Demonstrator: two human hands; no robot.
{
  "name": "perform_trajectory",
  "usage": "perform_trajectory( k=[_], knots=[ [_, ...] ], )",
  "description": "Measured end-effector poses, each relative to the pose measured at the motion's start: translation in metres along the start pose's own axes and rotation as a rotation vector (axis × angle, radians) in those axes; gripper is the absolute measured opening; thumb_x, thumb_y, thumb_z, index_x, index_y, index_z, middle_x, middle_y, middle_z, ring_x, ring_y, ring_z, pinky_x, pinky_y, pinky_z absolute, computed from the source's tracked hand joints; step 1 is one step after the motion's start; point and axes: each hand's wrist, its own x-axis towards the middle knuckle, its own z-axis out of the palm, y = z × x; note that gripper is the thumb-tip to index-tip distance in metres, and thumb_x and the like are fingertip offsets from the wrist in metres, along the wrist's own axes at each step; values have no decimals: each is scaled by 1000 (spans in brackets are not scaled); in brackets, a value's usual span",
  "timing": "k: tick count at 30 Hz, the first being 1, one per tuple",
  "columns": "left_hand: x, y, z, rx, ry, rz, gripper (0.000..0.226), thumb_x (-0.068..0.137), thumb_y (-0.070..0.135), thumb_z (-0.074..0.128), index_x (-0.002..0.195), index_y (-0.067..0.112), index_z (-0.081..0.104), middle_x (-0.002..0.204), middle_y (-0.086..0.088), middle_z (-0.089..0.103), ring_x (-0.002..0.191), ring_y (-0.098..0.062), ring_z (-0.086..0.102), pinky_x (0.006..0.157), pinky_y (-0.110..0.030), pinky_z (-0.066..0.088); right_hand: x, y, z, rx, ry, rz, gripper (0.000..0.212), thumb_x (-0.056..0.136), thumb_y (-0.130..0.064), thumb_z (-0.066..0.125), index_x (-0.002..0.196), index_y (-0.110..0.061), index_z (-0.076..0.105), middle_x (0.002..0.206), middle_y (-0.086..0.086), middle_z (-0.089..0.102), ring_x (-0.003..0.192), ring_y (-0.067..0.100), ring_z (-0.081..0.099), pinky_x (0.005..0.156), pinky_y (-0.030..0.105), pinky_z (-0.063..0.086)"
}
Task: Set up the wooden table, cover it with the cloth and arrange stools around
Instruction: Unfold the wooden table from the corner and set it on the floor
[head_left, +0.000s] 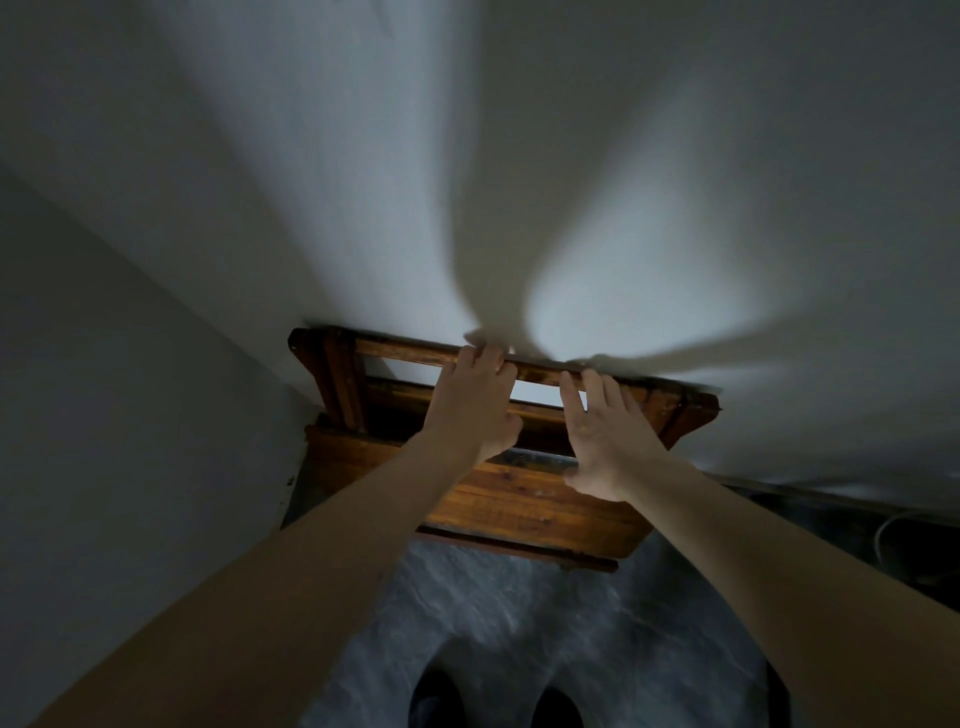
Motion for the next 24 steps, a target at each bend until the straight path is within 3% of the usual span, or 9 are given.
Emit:
perform_trajectory(
  k=[7, 13, 20, 24],
  knots=[
    [2, -1, 0, -52, 1, 5, 47, 80, 35, 62, 120, 17, 45, 134, -4, 41, 123, -25, 38, 99, -37, 43, 2, -4, -2, 47, 65, 16, 108, 78, -44, 76, 152, -9, 5, 153, 15, 14, 143, 31, 15, 119, 42, 20],
    [-3, 11, 4, 28, -21, -46, 72, 81, 36, 63, 140, 14, 30, 141, -8, 35, 126, -29, 36, 101, -38, 42, -5, -5, -3, 50, 98, -1, 85, 76, -41, 76, 138, -11, 27, 138, 11, 28, 131, 28, 27, 112, 39, 31],
    [-29, 10, 6, 113, -39, -2, 47, 82, 27, 61, 124, 17, 43, 128, -6, 41, 116, -28, 37, 96, -39, 37, -23, -7, 8, 72, 190, -41, 63, 80, -36, 72, 127, -15, 35, 124, 6, 38, 113, 24, 38, 94, 34, 41],
    [-58, 2, 15, 56, -29, 122, 38, 82, 26, 60, 117, 19, 50, 124, -5, 45, 113, -28, 39, 92, -40, 33, -36, -14, 19, 136, 146, -74, 48, 90, -35, 63, 125, -16, 37, 123, 5, 48, 113, 24, 47, 93, 35, 47]
  ],
)
